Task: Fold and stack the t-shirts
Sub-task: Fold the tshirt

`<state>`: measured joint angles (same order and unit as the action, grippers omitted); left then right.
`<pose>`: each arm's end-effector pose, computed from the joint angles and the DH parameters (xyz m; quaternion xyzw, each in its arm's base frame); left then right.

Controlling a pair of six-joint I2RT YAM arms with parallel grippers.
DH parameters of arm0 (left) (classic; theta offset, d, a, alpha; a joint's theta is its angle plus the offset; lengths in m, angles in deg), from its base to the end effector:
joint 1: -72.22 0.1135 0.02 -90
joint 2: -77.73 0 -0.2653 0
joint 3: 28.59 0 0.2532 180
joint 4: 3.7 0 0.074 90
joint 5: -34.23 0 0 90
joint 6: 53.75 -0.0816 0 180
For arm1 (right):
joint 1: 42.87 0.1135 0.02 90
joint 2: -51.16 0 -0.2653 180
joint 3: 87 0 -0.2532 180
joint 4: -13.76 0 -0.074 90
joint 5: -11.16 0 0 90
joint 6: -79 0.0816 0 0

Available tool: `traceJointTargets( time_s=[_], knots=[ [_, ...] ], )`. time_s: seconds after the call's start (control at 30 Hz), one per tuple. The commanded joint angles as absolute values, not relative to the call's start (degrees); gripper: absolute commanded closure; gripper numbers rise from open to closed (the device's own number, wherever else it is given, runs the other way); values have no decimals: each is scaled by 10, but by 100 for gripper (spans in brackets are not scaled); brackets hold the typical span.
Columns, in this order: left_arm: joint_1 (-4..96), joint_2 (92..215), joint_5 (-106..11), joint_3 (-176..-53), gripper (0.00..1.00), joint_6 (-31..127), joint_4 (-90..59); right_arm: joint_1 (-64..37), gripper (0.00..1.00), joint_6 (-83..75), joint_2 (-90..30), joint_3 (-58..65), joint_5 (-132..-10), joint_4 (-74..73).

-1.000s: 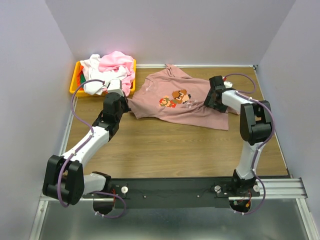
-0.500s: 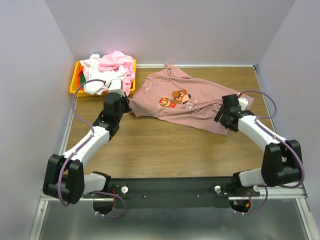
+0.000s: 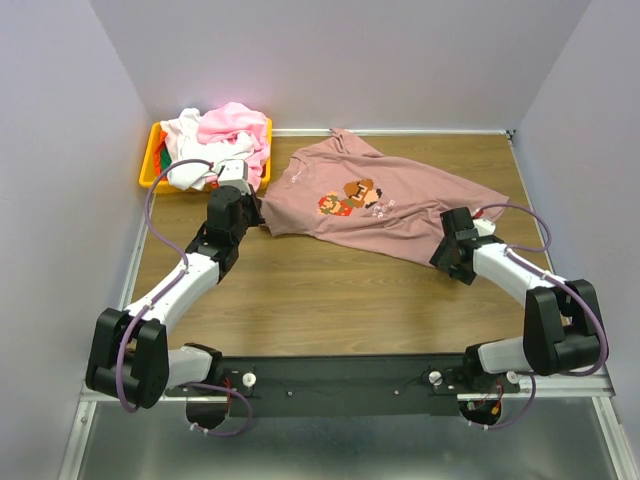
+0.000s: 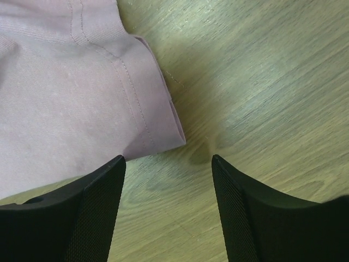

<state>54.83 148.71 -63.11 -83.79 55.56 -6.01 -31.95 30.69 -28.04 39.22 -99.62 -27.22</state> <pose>0.3128 -0.0870 0.2474 -0.0511 0.8071 -0.1353 0.5725 0.2599 0.0207 0.1277 0.2910 0.9185 -0.0691 0.2585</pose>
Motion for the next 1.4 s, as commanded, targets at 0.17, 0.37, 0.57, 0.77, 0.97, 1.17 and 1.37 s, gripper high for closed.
traceJointTargets(
  time_s=[0.17, 0.37, 0.57, 0.77, 0.97, 1.17, 1.37],
  knots=[
    [545, 1482, -622, -830, 100, 551, -43, -327, 33, 317, -288, 389, -1048, -278],
    [545, 1483, -622, -830, 100, 551, -45, -336, 38, 308, -303, 386, -1056, -275],
    [545, 1481, -625, -830, 100, 551, -46, -337, 46, 299, -314, 389, -1014, -251],
    [545, 1481, -625, -830, 100, 551, -47, -338, 55, 292, -314, 397, -998, -242],
    [544, 1480, -627, -829, 100, 551, -47, -339, 69, 288, -334, 410, -991, -234],
    [544, 1473, -628, -829, 100, 552, -47, -340, 100, 281, -309, 411, -981, -235],
    [541, 1435, -621, -823, 100, 579, -48, -340, 100, 272, -194, 398, -956, -288]
  ],
)
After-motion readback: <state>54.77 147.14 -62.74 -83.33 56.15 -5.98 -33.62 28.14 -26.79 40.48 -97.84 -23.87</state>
